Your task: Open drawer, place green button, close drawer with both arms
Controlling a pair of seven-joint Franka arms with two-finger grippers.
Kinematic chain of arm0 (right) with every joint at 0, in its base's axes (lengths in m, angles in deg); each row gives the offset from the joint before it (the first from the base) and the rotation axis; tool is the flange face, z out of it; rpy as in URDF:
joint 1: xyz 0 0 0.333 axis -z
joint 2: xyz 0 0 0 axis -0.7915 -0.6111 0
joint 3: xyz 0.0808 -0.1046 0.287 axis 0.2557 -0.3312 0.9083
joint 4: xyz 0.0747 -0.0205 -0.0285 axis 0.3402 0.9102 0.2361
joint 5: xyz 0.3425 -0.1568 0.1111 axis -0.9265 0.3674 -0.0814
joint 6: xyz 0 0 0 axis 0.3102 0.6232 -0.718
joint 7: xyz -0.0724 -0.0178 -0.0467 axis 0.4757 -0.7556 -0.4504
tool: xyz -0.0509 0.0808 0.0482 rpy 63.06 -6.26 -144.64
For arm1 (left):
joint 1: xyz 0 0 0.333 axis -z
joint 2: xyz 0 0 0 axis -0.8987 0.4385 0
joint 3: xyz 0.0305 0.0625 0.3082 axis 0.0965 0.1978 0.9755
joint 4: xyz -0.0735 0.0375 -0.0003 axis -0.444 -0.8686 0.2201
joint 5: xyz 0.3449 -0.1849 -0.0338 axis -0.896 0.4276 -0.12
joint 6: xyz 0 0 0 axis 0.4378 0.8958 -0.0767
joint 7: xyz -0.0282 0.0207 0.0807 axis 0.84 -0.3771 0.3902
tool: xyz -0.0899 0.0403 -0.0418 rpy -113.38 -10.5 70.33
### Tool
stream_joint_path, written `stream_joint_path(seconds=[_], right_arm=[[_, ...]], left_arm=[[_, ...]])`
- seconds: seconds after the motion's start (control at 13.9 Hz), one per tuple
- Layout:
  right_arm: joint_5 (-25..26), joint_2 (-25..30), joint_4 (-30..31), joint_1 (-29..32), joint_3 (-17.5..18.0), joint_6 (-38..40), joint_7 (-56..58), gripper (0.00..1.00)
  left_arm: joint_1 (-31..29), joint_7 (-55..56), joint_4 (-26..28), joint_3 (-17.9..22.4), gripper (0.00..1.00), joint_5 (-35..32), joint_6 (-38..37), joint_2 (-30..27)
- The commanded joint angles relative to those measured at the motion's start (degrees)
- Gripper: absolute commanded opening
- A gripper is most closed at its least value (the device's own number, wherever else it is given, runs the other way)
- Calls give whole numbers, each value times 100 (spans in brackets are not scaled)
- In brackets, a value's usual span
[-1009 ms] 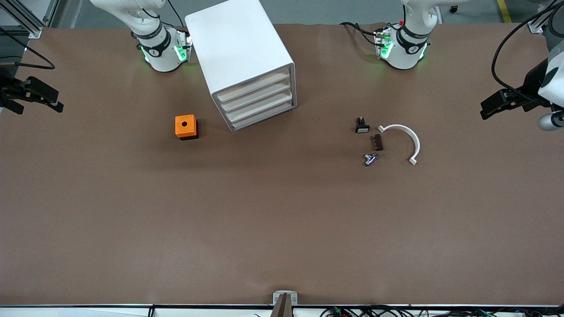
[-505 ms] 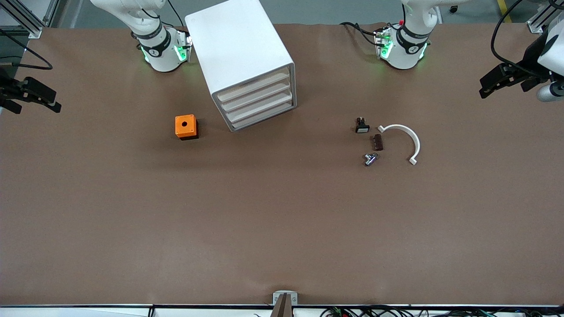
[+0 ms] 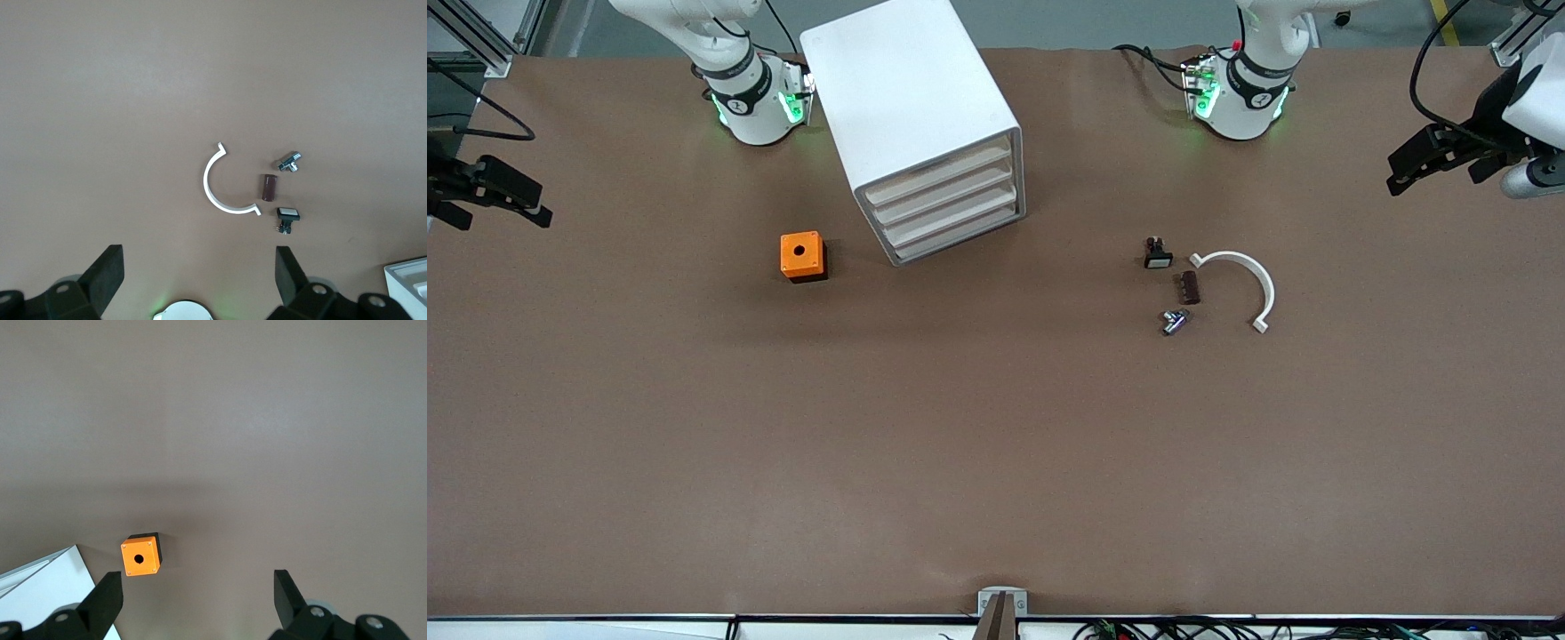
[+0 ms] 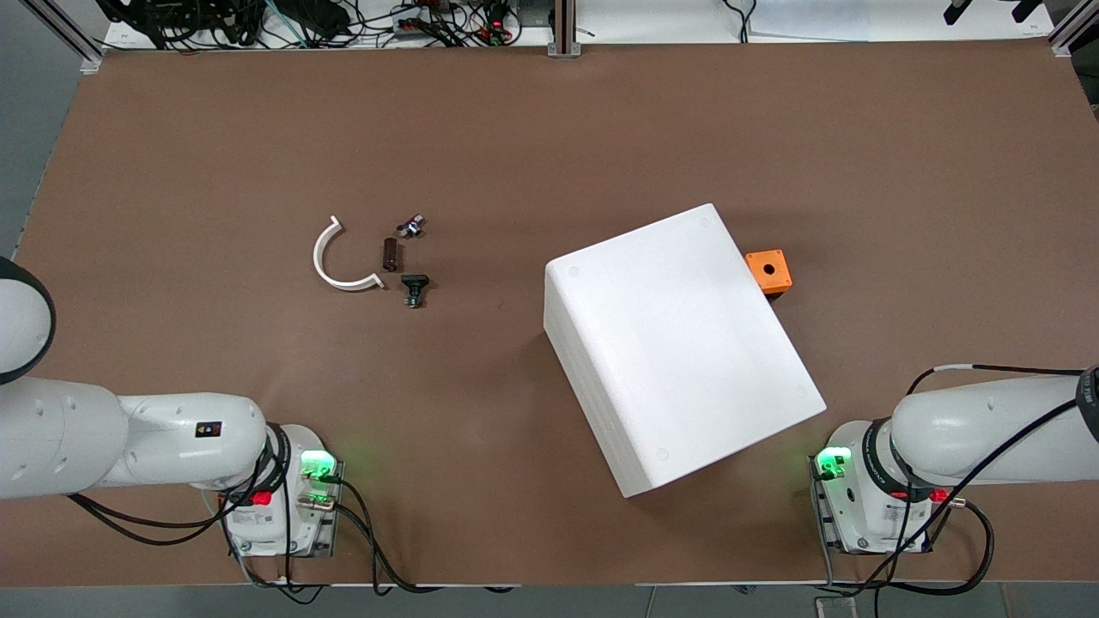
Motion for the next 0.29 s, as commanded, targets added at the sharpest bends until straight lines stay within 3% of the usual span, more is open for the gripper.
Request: stream_joint_path(seconds=[0.0, 0.22], right_arm=[[75, 24, -28, 45, 65, 8, -101, 100], [75, 24, -28, 53, 65, -10, -101, 100]], left_arm=[[-63, -173, -57, 11, 100, 112, 53, -54], [-54, -165, -66, 11, 100, 121, 44, -10]])
